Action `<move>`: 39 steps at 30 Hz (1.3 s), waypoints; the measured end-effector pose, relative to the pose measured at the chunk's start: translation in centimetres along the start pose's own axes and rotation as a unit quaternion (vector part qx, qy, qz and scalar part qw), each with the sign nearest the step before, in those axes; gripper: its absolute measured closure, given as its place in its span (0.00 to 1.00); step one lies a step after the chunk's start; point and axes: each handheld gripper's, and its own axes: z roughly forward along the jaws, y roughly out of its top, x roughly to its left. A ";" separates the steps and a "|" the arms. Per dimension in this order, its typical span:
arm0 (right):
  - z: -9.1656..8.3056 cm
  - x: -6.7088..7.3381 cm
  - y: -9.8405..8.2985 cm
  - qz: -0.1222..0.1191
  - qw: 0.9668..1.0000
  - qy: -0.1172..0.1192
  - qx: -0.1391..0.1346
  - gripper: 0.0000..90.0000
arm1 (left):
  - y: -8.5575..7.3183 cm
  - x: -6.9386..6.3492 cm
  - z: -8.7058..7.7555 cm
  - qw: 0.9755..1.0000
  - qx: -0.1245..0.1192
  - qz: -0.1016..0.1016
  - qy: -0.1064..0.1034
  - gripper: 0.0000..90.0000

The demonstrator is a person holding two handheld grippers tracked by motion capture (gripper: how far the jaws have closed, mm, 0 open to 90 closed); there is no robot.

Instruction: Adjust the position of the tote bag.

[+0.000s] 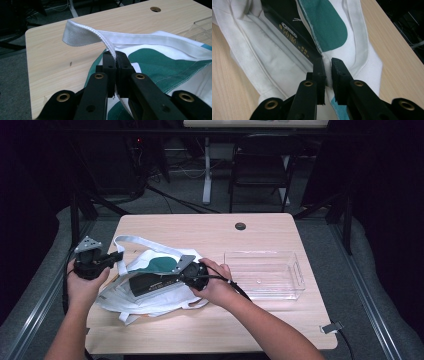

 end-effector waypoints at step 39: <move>-1.3 -3.4 3.4 0.067 0.997 -0.011 -0.028 0.92 | -3.6 -0.7 1.7 0.999 0.036 0.003 -0.008 0.81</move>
